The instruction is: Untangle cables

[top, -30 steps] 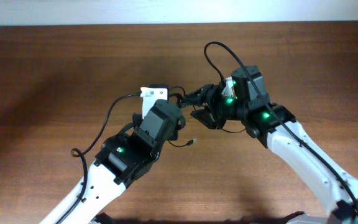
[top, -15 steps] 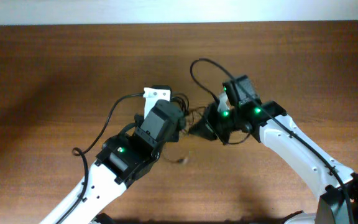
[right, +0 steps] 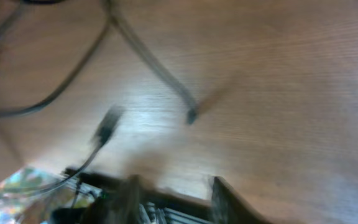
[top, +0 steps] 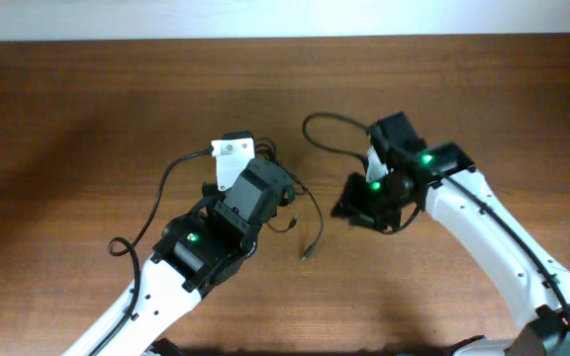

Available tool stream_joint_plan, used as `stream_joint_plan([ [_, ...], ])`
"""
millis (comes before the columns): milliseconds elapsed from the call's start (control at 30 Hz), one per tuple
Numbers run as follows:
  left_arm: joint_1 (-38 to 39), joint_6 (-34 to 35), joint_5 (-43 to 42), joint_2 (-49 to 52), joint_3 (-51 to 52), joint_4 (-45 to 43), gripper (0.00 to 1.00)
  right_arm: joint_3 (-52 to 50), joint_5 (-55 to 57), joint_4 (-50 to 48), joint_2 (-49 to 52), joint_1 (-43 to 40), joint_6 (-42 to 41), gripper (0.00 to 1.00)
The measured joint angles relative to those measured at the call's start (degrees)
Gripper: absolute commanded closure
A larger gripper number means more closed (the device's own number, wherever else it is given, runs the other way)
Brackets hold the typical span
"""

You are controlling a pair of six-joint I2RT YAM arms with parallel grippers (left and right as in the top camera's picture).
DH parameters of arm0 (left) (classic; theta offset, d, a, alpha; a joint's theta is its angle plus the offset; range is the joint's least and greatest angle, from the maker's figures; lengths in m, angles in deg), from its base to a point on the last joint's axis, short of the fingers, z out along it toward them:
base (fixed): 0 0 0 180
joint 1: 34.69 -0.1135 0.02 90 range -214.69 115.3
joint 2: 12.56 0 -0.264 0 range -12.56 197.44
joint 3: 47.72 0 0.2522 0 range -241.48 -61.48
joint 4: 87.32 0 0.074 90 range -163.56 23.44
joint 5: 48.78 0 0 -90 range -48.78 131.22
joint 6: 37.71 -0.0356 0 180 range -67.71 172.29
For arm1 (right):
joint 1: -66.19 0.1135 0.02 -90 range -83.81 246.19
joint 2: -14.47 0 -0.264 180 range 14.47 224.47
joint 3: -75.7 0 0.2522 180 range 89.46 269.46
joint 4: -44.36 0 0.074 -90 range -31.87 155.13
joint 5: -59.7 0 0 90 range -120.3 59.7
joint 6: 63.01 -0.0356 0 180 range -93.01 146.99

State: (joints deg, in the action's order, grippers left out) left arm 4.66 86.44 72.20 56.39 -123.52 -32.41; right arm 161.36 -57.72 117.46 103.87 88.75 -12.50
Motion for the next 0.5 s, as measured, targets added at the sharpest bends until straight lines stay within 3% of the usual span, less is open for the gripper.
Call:
stream_joint_plan([
  [133, 0.0, 0.0, -0.6, 0.0, 0.0, 0.0, 1.00, 1.7, -5.5, -5.2, 0.0, -0.1, -12.0, 0.43],
  [300, 0.0, 1.0, -3.2, 0.0, 0.0, -0.2, 1.00, 1.7, -6.7, -14.1, 0.3, 2.4, -30.3, 0.43],
  [367, 0.0, 2.6, -4.9, 0.0, 0.0, -0.6, 1.00, 1.7, -6.6, -20.8, 1.9, 5.2, -33.2, 0.44],
  [500, 0.0, 3.0, -7.9, 0.0, 0.0, -0.6, 1.00, 1.7, -5.7, -24.6, 3.6, 5.8, -35.3, 0.52],
])
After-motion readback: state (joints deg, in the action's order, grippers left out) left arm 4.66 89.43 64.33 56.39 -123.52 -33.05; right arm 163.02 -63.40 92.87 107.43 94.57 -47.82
